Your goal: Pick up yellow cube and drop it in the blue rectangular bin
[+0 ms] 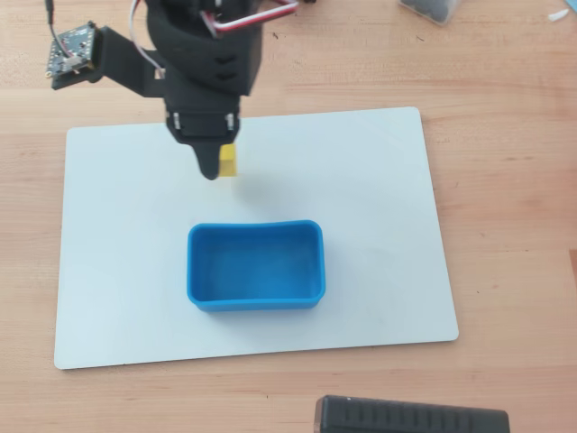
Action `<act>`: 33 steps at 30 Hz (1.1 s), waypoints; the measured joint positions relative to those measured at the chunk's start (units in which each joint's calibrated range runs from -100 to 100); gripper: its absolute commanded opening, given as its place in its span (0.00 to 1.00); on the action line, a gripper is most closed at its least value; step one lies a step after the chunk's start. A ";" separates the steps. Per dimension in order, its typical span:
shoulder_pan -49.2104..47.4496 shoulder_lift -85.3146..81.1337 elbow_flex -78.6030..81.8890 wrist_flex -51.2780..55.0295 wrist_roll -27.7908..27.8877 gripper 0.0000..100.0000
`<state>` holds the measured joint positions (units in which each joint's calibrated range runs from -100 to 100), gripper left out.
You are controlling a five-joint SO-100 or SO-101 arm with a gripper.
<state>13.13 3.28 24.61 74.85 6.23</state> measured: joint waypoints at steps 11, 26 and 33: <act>-8.19 0.00 -12.66 7.43 -3.71 0.04; -8.73 6.84 -23.24 0.72 -4.30 0.04; -8.73 14.50 -25.89 -5.28 -4.30 0.04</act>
<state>4.40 17.78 -1.28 69.57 1.93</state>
